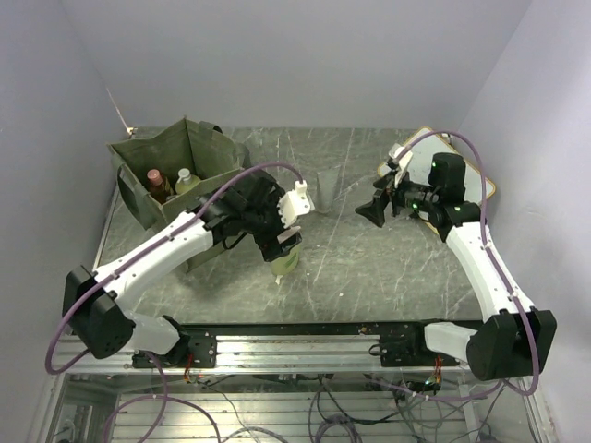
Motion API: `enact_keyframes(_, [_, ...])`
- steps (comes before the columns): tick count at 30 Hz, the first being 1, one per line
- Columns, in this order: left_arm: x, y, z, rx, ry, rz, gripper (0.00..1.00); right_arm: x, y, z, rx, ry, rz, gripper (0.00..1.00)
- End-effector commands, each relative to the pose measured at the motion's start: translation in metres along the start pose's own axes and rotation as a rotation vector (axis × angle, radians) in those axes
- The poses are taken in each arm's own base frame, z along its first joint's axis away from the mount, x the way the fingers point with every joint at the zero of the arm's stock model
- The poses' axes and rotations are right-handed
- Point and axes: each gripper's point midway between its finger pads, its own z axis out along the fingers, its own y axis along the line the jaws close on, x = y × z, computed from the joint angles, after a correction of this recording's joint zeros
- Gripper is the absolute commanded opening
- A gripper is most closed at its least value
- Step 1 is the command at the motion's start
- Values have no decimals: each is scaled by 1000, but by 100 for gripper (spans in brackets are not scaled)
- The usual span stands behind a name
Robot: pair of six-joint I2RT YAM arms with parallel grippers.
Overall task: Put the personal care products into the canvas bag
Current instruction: Move the care product at the center of the board, then pick up the care product from the center of the board.
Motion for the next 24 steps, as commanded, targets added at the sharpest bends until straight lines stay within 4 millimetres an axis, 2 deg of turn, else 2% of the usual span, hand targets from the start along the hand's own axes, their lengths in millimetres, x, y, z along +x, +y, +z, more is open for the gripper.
enact_keyframes(1, [-4,-2,19,5,-17,52,100,17,-4,-8,-3,-40,46,100])
enact_keyframes(4, [0,0,29,-1,-1,40,99,18,-8,-19,23,-45,40,100])
enact_keyframes(6, [0,-1,35,11,-1,29,93,19,-7,-22,22,-50,40,100])
enact_keyframes(12, [2,2,43,16,26,10,69,29,-10,-22,18,-37,58,100])
enact_keyframes(17, [2,2,43,21,35,11,57,29,-10,-24,18,-38,56,100])
enact_keyframes(19, [0,1,41,28,36,17,48,29,-9,-24,16,-41,57,100])
enact_keyframes(24, [-15,-2,28,52,10,45,14,31,-10,-24,14,-38,69,100])
